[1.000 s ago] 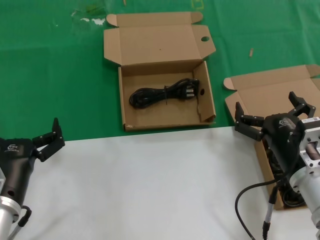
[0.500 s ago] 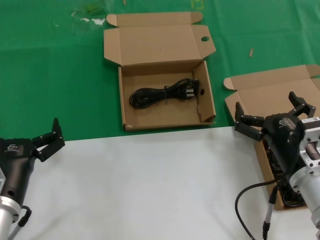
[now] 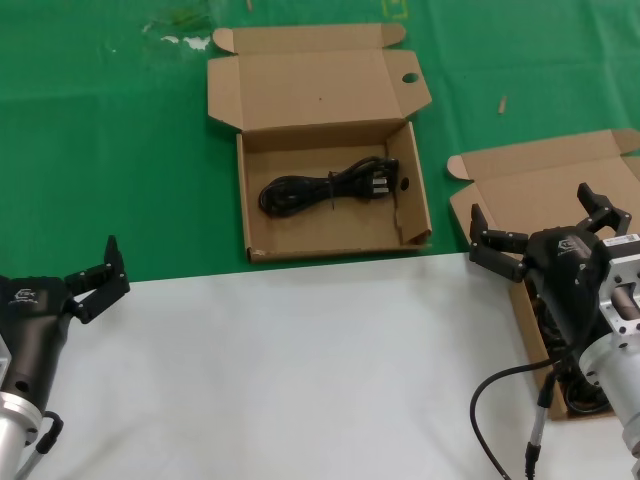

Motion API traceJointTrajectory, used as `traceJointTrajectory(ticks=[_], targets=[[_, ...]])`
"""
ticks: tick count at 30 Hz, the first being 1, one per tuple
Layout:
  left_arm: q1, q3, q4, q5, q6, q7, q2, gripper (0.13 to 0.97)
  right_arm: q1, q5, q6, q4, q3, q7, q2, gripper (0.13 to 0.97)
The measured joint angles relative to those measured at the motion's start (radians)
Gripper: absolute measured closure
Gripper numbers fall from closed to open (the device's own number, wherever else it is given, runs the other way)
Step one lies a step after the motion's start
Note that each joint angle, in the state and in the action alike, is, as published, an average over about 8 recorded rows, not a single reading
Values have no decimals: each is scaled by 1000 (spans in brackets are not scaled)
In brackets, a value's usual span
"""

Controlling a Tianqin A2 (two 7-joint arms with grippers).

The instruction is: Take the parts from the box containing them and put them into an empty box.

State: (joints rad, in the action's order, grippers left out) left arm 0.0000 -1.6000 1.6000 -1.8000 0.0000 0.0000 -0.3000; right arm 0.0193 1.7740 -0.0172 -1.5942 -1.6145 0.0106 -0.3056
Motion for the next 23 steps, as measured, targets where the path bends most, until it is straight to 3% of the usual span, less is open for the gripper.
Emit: traceJointTrajectory(ticks=[23], targets=[[0,0,0,0,0,0,0,132,0,0,0,0,0,0,0,129]])
